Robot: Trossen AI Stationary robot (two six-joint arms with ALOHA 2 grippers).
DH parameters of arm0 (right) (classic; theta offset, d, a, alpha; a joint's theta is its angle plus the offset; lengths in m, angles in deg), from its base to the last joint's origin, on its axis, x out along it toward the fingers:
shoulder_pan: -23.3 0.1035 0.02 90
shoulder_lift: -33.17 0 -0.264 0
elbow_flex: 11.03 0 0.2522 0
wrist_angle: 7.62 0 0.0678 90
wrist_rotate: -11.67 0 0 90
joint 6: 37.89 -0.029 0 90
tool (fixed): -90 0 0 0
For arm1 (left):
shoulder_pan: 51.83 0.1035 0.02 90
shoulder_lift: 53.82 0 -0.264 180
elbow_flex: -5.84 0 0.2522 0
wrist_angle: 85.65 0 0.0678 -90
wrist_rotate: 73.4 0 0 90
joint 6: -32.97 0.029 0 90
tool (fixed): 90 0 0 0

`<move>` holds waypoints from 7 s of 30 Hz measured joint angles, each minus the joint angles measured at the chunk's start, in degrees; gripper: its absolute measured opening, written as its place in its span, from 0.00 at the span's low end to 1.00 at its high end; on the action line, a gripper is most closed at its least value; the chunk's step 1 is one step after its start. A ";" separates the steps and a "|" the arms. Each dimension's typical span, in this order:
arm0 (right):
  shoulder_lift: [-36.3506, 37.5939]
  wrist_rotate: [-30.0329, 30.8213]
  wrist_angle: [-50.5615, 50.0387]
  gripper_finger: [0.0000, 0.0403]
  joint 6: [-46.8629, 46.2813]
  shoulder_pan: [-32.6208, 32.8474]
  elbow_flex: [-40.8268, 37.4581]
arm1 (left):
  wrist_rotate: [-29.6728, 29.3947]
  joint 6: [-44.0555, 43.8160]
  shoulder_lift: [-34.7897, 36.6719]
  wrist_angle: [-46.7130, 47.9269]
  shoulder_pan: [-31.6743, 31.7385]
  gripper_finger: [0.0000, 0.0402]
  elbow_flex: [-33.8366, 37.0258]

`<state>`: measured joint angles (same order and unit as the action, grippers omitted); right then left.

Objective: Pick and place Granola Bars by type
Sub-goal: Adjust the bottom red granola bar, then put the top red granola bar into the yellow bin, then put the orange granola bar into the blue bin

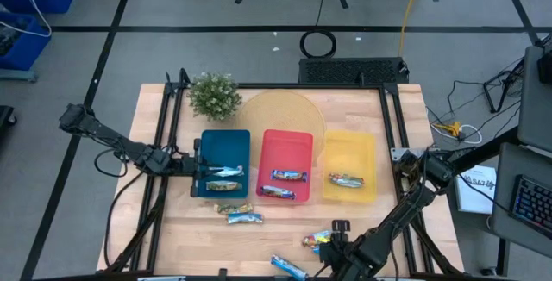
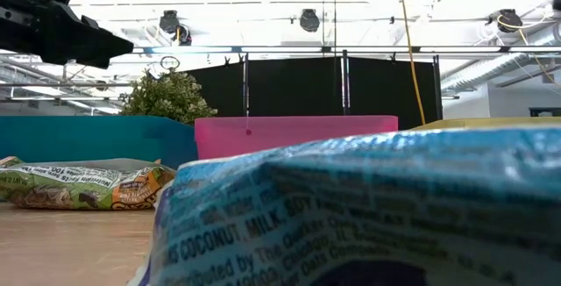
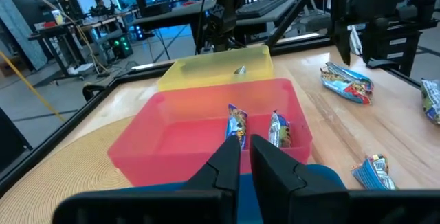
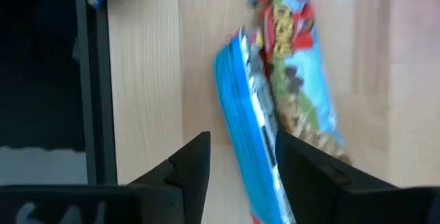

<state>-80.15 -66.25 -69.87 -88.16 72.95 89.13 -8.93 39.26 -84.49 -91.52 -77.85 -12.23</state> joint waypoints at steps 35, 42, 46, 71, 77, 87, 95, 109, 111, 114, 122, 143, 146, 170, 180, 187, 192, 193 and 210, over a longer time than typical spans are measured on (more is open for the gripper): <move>0.55 -5.12 1.15 0.24 -2.93 1.51 -1.79 | 0.06 -4.26 -0.02 1.74 0.00 0.12 -0.02; 0.57 4.31 -2.78 0.24 8.63 -0.05 1.35 | 0.10 -4.02 -0.02 1.80 0.00 0.12 -0.02; 0.40 4.15 -1.88 0.26 14.49 -3.14 1.35 | 0.10 -4.02 0.00 1.87 0.00 0.12 -0.02; -0.09 -1.74 11.10 0.52 25.33 -8.37 -9.40 | 0.40 -6.36 -0.07 4.86 0.00 0.12 -0.06; 0.13 -2.07 11.67 0.38 22.32 -9.40 -11.26 | 0.40 -6.39 -0.07 4.82 0.00 0.12 -0.04; 6.94 5.42 9.38 0.06 25.72 -12.42 -11.64 | 0.38 -6.36 -0.07 4.80 0.00 0.12 -0.04; 21.27 19.32 -1.23 0.08 24.80 -13.40 -11.50 | 0.38 -5.34 -0.07 4.80 0.00 0.12 -0.05; 34.17 18.79 -26.71 0.07 4.42 -22.80 -22.14 | 0.44 -5.09 -0.07 4.82 0.00 0.12 -0.04; 34.10 15.94 -24.56 0.06 4.40 -24.28 -26.04 | 0.45 -4.88 -0.07 4.82 0.00 0.12 -0.04; 34.12 12.09 -19.13 0.05 4.64 -26.18 -31.04 | 0.45 -4.88 -0.07 4.82 0.00 0.12 -0.04; 34.12 8.52 -12.01 0.06 6.72 -28.39 -37.12 | 0.49 -5.07 -0.07 4.76 0.00 0.12 -0.04; 34.28 14.83 -7.15 0.50 12.87 -28.55 -34.59 | 4.17 -6.37 -0.04 3.17 0.00 0.12 -0.04; 35.25 21.06 -2.30 0.46 14.94 -26.90 -33.36 | 3.11 -6.45 -0.07 2.04 0.00 0.12 -0.04; 37.76 29.01 69.12 0.00 56.57 -22.53 -51.38 | -8.03 -14.06 -0.07 7.36 1.38 0.02 -0.02; 41.46 32.66 72.20 0.00 56.14 -25.10 -53.53 | -7.11 -15.31 -10.15 13.27 0.24 0.13 -7.39; 40.89 24.10 73.88 0.00 58.91 -26.32 -53.53 | -10.06 -18.24 -27.59 17.61 -1.62 0.26 -22.08; 40.94 23.64 73.96 0.00 59.69 -26.05 -53.55 | -11.64 -17.20 -40.26 22.92 -4.12 0.35 -32.41; 40.94 23.64 73.96 0.00 60.04 -26.03 -53.55 | -12.30 -17.36 -42.53 24.10 -4.51 0.36 -34.25; 40.94 23.62 73.57 0.00 63.23 -26.06 -53.53 | -5.90 -30.38 -62.52 38.03 -11.32 0.51 -49.46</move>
<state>-39.21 -42.63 3.69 -24.93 46.90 35.60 -14.82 8.88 -147.02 -53.49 -89.17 -61.70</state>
